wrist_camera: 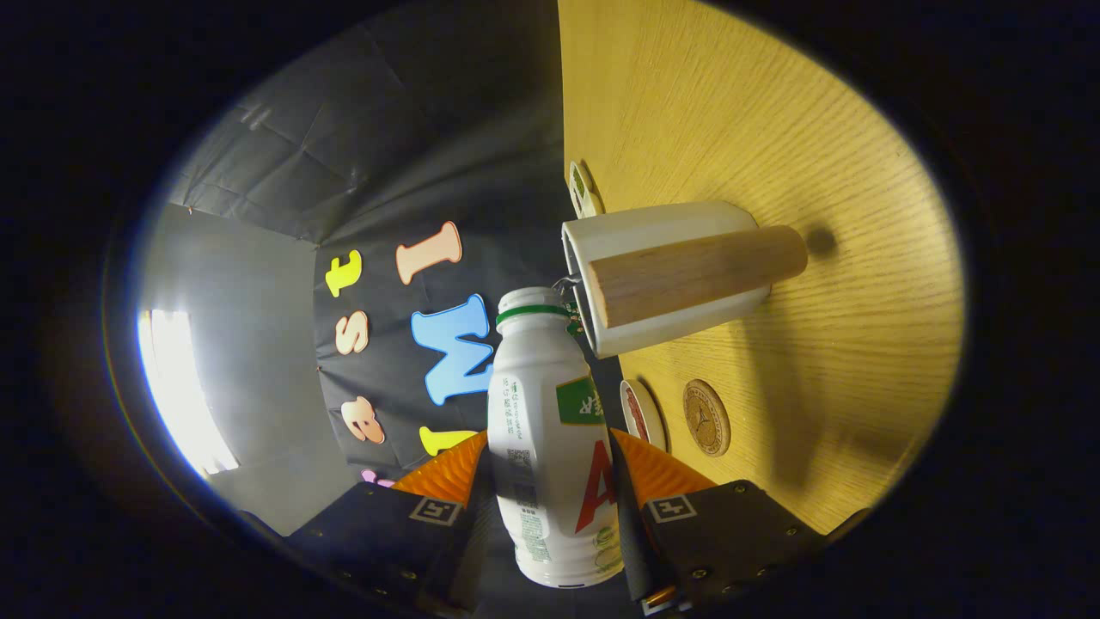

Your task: Take the bottle from table, then pour the juice into the cup, finally place the bottle on the coaster

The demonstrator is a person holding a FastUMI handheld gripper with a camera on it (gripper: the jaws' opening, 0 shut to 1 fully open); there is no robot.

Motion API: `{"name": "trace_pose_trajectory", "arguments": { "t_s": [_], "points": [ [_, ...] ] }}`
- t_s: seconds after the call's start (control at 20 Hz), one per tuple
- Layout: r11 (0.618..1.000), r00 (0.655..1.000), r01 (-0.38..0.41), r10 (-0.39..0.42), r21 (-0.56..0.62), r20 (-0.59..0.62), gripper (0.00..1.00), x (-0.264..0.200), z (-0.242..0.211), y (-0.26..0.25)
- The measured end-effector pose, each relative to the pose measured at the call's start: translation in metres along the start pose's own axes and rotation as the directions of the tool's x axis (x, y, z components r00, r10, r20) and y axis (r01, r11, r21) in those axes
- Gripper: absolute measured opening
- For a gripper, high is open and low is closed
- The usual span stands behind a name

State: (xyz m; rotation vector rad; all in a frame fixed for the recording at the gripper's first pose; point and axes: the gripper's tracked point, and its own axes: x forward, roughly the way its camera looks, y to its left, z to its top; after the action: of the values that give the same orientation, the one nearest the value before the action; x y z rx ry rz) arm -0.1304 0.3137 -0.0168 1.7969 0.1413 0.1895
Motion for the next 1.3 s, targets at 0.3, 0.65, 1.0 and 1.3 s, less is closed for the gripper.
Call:
{"name": "trace_pose_trajectory", "arguments": {
  "t_s": [0.3, 0.65, 1.0, 1.3],
  "points": [
    [1.0, 1.0, 0.0, 0.0, 0.018, -0.004, 0.64, -0.003, -0.001, 0.002],
    [0.999, 1.0, -0.016, 0.016, 0.038, -0.002, 0.64, -0.005, 0.0, 0.009],
    [0.998, 1.0, -0.026, 0.026, 0.054, -0.001, 0.64, -0.003, 0.0, 0.012],
    [0.997, 0.999, -0.036, 0.037, 0.063, -0.003, 0.64, -0.004, 0.001, 0.014]
  ]
}}
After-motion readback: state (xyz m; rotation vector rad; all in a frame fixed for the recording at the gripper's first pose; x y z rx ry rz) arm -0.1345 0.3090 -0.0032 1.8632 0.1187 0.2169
